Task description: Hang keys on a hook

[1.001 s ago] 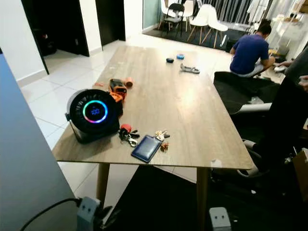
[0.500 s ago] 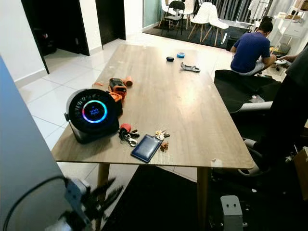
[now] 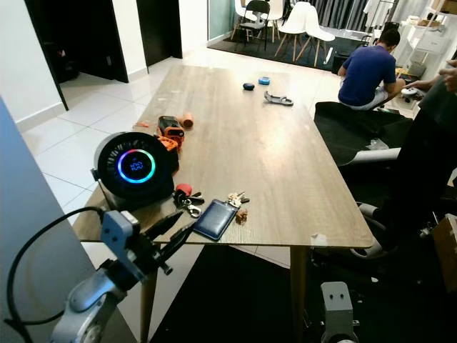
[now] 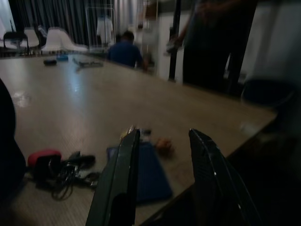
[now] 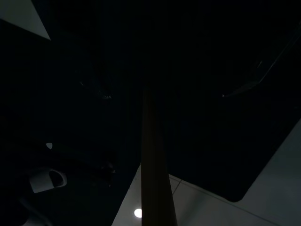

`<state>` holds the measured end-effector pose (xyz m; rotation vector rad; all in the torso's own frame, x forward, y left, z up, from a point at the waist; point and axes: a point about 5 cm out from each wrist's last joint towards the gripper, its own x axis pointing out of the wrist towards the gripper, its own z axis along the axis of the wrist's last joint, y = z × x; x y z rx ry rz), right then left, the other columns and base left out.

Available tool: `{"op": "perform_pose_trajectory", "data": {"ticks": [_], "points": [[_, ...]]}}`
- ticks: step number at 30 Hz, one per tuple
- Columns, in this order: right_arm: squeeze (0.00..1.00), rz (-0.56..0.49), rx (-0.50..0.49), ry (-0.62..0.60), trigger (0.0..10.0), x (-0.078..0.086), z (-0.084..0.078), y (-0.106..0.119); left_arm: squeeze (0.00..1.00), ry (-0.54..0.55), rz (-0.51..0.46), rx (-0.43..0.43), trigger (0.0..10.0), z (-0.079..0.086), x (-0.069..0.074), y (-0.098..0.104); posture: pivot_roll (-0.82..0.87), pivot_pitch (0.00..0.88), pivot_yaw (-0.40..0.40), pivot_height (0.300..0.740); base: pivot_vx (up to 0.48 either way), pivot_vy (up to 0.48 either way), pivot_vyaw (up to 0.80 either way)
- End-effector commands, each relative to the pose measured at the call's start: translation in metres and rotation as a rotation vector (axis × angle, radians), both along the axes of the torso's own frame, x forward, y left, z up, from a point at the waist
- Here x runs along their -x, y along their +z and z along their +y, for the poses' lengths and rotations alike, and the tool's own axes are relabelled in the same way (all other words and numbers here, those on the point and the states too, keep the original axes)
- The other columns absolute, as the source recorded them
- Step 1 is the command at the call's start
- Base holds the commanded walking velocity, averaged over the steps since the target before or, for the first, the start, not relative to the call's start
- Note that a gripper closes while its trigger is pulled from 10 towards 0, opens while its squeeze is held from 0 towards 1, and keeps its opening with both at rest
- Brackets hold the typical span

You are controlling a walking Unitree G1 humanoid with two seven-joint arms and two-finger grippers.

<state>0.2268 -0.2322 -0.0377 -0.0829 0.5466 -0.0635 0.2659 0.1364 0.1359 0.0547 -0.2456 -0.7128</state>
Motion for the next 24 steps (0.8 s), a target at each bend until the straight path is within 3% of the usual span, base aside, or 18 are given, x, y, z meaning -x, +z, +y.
{"op": "perform_pose_trajectory", "data": {"ticks": [1, 3, 4, 5, 6, 8, 16, 18, 24], "points": [[0.0, 0.033, 0.006, 0.006, 10.0, 0.002, 0.002, -0.003, 0.0, -0.002, 0.035, -0.039, 10.0, -0.01, -0.003, -0.008, 0.09, 0.077, -0.077, 0.74, 0.0, 0.0, 0.0], [0.0, 0.036, 0.007, 0.011, 10.0, 0.001, 0.003, -0.003, 0.0, -0.024, 0.048, -0.039, 10.0, -0.016, -0.005, -0.008, 0.09, 0.082, -0.079, 0.74, 0.0, 0.0, 0.0], [0.0, 0.039, 0.008, 0.017, 10.0, -0.001, 0.005, -0.003, 0.11, -0.045, 0.058, -0.056, 10.0, -0.024, -0.007, -0.01, 0.09, 0.087, -0.08, 0.74, 0.0, 0.0, 0.0], [0.0, 0.041, 0.009, 0.021, 10.0, -0.002, 0.005, -0.003, 0.57, -0.055, 0.067, -0.071, 10.0, -0.029, -0.008, -0.011, 0.09, 0.088, -0.081, 0.74, 0.0, 0.0, 0.0], [0.0, 0.044, 0.011, 0.026, 10.0, -0.003, 0.006, -0.003, 0.87, -0.058, 0.076, -0.082, 10.0, -0.035, -0.01, -0.013, 0.08, 0.088, -0.082, 0.74, 0.0, 0.0, 0.0], [0.0, 0.047, 0.012, 0.032, 10.0, -0.004, 0.008, -0.003, 1.0, -0.067, 0.091, -0.09, 10.0, -0.045, -0.011, -0.016, 0.08, 0.091, -0.083, 0.74, 0.0, 0.0, 0.0], [0.0, 0.051, 0.019, 0.052, 10.0, -0.012, 0.012, 0.001, 1.0, -0.024, 0.126, -0.157, 10.0, -0.065, -0.02, -0.029, 0.08, 0.114, -0.085, 0.74, 0.0, 0.0, 0.0], [0.0, 0.05, 0.022, 0.057, 10.0, -0.015, 0.013, 0.002, 0.0, 0.011, 0.142, -0.167, 10.0, -0.067, -0.024, -0.032, 0.08, 0.114, -0.085, 0.74, 0.0, 0.0, 0.0], [0.0, 0.037, 0.026, 0.071, 10.0, -0.024, 0.016, 0.008, 0.0, 0.137, 0.124, -0.174, 10.0, -0.067, -0.04, -0.029, 0.07, 0.145, -0.081, 0.74, 0.0, 0.0, 0.0]]}}
